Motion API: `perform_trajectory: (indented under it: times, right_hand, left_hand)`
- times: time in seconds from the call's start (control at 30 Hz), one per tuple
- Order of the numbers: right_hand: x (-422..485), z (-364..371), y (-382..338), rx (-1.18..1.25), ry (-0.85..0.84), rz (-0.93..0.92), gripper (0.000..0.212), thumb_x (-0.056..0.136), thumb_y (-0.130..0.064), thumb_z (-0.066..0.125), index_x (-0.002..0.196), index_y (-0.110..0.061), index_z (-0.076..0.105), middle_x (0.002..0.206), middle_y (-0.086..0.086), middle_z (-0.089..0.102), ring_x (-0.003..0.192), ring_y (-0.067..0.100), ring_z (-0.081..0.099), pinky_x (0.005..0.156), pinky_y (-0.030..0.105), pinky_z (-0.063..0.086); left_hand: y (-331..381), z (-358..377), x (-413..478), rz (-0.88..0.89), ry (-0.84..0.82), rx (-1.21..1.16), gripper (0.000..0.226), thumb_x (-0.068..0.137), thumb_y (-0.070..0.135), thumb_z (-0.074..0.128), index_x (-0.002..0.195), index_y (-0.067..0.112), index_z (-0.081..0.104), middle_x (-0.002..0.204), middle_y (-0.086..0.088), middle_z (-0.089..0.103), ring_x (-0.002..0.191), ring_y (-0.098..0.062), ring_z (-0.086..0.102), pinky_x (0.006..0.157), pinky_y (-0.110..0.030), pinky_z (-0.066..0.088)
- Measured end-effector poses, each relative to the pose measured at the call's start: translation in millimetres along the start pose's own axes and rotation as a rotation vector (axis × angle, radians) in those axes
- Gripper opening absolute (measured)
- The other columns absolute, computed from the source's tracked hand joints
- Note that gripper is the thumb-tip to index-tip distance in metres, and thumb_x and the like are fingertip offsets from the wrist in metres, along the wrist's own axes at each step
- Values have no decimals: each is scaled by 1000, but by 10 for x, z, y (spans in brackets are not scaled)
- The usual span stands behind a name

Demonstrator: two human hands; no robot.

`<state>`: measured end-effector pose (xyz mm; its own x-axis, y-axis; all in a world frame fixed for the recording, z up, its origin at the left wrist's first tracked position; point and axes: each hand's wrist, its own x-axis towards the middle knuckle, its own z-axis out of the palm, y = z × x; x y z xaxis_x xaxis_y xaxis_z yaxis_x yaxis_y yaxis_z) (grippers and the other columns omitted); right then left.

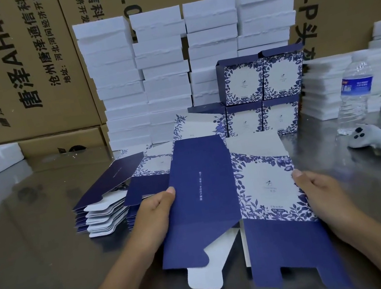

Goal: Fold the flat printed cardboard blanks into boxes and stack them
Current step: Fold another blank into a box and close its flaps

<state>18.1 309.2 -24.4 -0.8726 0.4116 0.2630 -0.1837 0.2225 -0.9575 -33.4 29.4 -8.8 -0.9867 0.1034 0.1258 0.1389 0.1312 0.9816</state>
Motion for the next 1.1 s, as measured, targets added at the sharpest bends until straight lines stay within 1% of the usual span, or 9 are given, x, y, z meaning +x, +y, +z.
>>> perform_trajectory:
  times: [0.13, 0.2, 0.33, 0.43, 0.57, 0.67, 0.87, 1.03, 1.1]
  right_hand:
    - [-32, -4, -37, -3, -23, 0, 32, 98, -23, 47, 81, -6, 68, 78, 10, 70, 66, 14, 58, 58, 16, 45]
    - [-44, -2, -46, -7, -37, -4, 32, 98, -23, 47, 82, -4, 68, 80, 9, 71, 70, 17, 61, 63, 23, 46]
    - [-66, 19, -71, 2, -8, 9, 31, 97, -24, 48, 83, -8, 71, 83, 6, 75, 74, 20, 66, 69, 30, 49]
    - [-54, 21, -75, 83, 12, 54, 30, 96, -26, 50, 82, -9, 71, 81, 7, 75, 73, 21, 68, 72, 34, 51]
    - [-27, 25, -59, 91, 51, 62, 30, 96, -27, 49, 76, -14, 68, 61, -13, 68, 52, 1, 58, 50, 14, 46]
    - [-29, 13, -54, 66, 33, 41, 30, 97, -22, 49, 75, -10, 66, 63, -3, 67, 46, 1, 55, 43, 10, 41]
    - [-53, 17, -70, 36, 29, 18, 35, 96, -20, 51, 63, -11, 60, 53, -5, 58, 46, 6, 47, 42, 14, 36]
    - [-89, 32, -108, 65, -21, 18, 35, 96, -22, 51, 81, 10, 58, 73, 13, 56, 69, 19, 48, 64, 31, 35]
    - [-96, 41, -133, 110, -10, 51, 31, 95, -20, 52, 81, 7, 62, 76, 15, 61, 72, 22, 52, 67, 33, 38]
  left_hand:
    - [43, 14, 12, -30, 36, -110, 41, 98, 34, 46, 72, 23, 77, 81, -4, 75, 73, -19, 71, 80, -40, 52]
    - [63, 18, 10, -46, 61, -122, 43, 98, 41, 43, 75, 25, 76, 82, -2, 75, 75, -19, 72, 77, -38, 53]
    - [79, 18, -23, 1, 74, -51, 49, 98, 38, 46, 81, -5, 63, 85, -18, 71, 74, -26, 64, 81, -52, 52]
    - [74, 11, -35, 28, 71, -22, 46, 99, 34, 45, 83, -6, 63, 88, -20, 71, 75, -28, 65, 84, -57, 50]
    - [66, 3, -33, 9, 47, -2, 44, 98, 36, 45, 85, 0, 66, 88, -16, 72, 89, -39, 68, 88, -58, 50]
    - [74, 16, -46, 1, 49, -10, 44, 98, 35, 46, 81, 0, 67, 86, -17, 72, 85, -40, 68, 86, -56, 50]
    - [98, 14, -59, -72, 44, -143, 40, 96, 37, 48, 81, 12, 75, 87, -12, 74, 80, -28, 70, 75, -40, 54]
    - [155, 0, -106, 3, 88, -121, 54, 95, 41, 49, 86, -12, 54, 82, -15, 58, 74, -26, 51, 71, -39, 38]
    - [150, -8, -103, 32, 87, -107, 53, 96, 37, 49, 87, -15, 51, 80, -17, 57, 73, -27, 49, 70, -39, 37]
